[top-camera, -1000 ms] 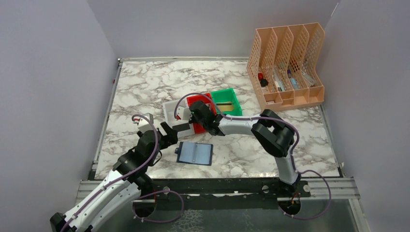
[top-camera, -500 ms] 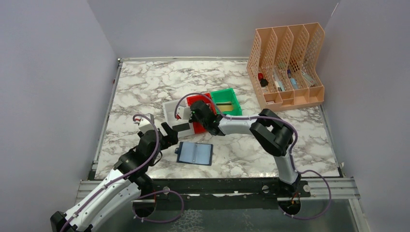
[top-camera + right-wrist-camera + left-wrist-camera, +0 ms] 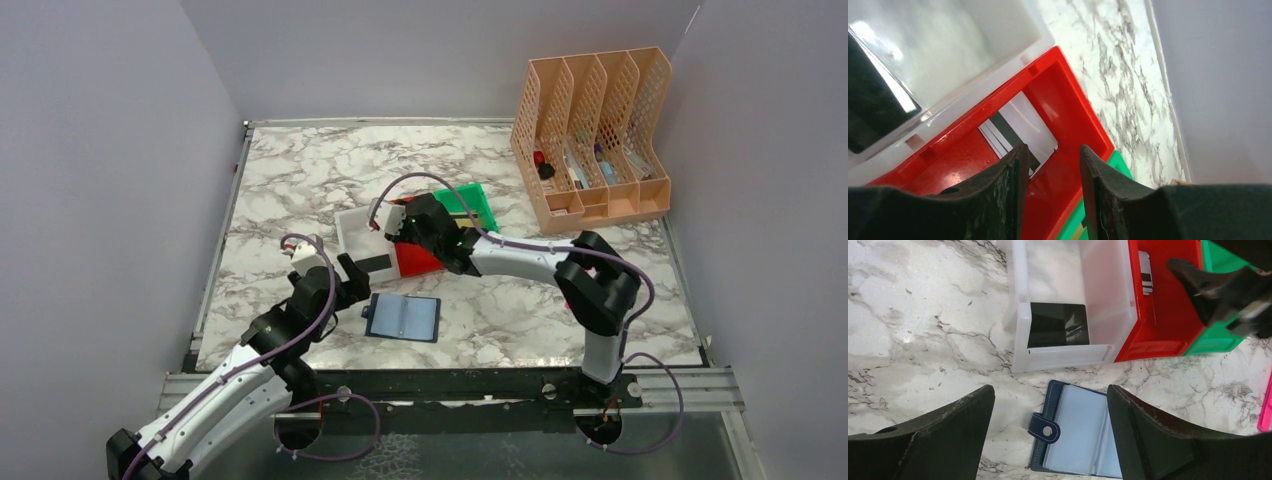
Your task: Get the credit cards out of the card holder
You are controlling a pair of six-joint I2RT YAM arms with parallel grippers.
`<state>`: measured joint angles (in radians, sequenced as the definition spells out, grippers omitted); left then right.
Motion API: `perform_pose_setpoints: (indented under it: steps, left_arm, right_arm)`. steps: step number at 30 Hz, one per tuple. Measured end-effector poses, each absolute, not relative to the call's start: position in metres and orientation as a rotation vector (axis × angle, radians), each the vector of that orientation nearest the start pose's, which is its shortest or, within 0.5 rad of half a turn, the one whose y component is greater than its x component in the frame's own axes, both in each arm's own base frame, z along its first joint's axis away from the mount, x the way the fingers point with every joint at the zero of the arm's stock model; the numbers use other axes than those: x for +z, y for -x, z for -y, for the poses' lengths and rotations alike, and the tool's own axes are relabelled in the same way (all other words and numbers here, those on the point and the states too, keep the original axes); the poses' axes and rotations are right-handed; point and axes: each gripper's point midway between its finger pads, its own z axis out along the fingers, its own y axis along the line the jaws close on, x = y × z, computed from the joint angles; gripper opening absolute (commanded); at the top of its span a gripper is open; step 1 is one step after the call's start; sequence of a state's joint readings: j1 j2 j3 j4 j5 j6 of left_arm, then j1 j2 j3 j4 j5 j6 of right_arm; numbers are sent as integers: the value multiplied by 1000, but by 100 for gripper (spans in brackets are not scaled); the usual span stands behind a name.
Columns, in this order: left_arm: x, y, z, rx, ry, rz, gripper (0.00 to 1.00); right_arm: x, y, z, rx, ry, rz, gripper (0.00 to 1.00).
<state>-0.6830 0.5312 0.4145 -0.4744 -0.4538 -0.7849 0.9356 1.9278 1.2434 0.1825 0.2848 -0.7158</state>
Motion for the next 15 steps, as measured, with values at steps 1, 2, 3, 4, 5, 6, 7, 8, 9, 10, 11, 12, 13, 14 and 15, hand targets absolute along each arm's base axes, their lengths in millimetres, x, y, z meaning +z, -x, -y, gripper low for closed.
perform_pose_setpoints:
  steps: [1,2,3,4,5,6,7,8,9,10,11,12,13,14,15]
  left_arm:
    - [117,-210,106,-389,365,-2091,86]
    - [116,-210,106,-388,363,-2096,86]
    - [115,-209,107,-390,360,-2101,86]
    - [114,-209,108,-393,355,-2107,86]
    - [113,-208,109,-398,350,-2114,86]
    - [113,-208,111,-404,344,-2119,86]
    - [113,-207,114,-418,331,-2125,86]
    - [113,-207,117,-432,317,-2129,86]
    - [114,-207,121,-450,298,-2133,86]
    - [114,-207,124,-467,282,-2135,85]
    - [116,-207,130,-495,256,-2137,85]
    - [118,-207,136,-525,232,-2136,84]
    - [119,-208,143,-554,203,-2136,83]
    - [120,-208,150,-587,173,-2137,82]
    - [121,-209,157,-616,143,-2141,81]
  right_arm:
    - [122,-373,-383,-127,1365,-1516,47]
    - [131,-370,-383,-96,1341,-1515,48]
    - [142,-367,-383,-66,1314,-1515,49]
    - [151,-365,-383,-37,1281,-1518,49]
    - [159,-361,-380,-7,1244,-1527,50]
    - [166,-357,-376,23,1205,-1540,50]
    - [170,-352,-372,55,1166,-1559,50]
    - [173,-346,-368,96,1127,-1583,50]
    - [175,-338,-363,144,1081,-1613,50]
    - [176,-330,-359,196,1034,-1648,50]
    - [175,-321,-355,254,983,-1688,50]
    - [173,-310,-350,325,921,-1741,49]
    - [170,-300,-346,383,869,-1791,49]
    - [165,-291,-343,444,816,-1846,49]
    - [160,-281,-341,503,765,-1900,48]
